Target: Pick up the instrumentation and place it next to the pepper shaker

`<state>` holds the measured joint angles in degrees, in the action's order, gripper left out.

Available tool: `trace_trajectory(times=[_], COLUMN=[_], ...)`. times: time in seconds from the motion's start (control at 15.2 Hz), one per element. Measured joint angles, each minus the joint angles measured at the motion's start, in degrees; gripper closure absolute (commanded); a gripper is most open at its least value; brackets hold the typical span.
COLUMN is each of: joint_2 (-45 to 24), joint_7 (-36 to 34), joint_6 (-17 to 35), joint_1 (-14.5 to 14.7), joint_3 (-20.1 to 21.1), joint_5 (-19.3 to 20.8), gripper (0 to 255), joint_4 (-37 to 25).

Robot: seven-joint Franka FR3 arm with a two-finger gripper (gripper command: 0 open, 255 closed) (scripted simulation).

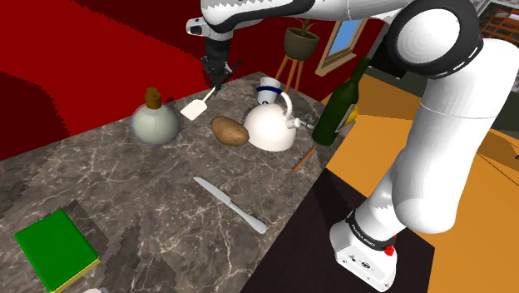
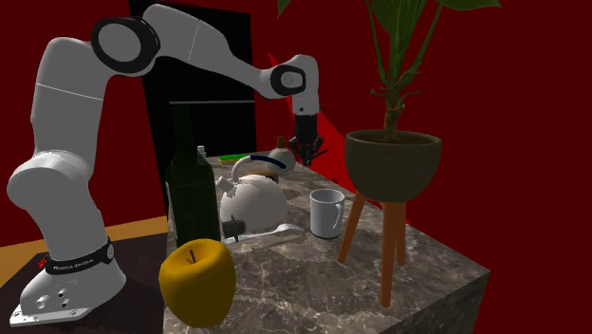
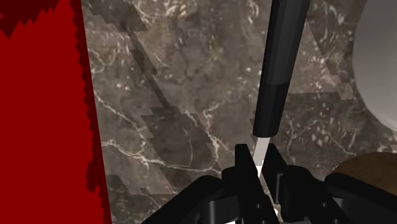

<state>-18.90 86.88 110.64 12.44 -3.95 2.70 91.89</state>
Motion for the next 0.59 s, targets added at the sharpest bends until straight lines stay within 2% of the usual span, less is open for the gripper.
trace_trajectory(times=[0.59], joint_2=[0.7], joint_7=[0.4], joint_6=[-6.5], joint_1=[0.0], joint_3=[0.0], joint_5=[-0.1], gripper=[255], joint_4=[-5.8])
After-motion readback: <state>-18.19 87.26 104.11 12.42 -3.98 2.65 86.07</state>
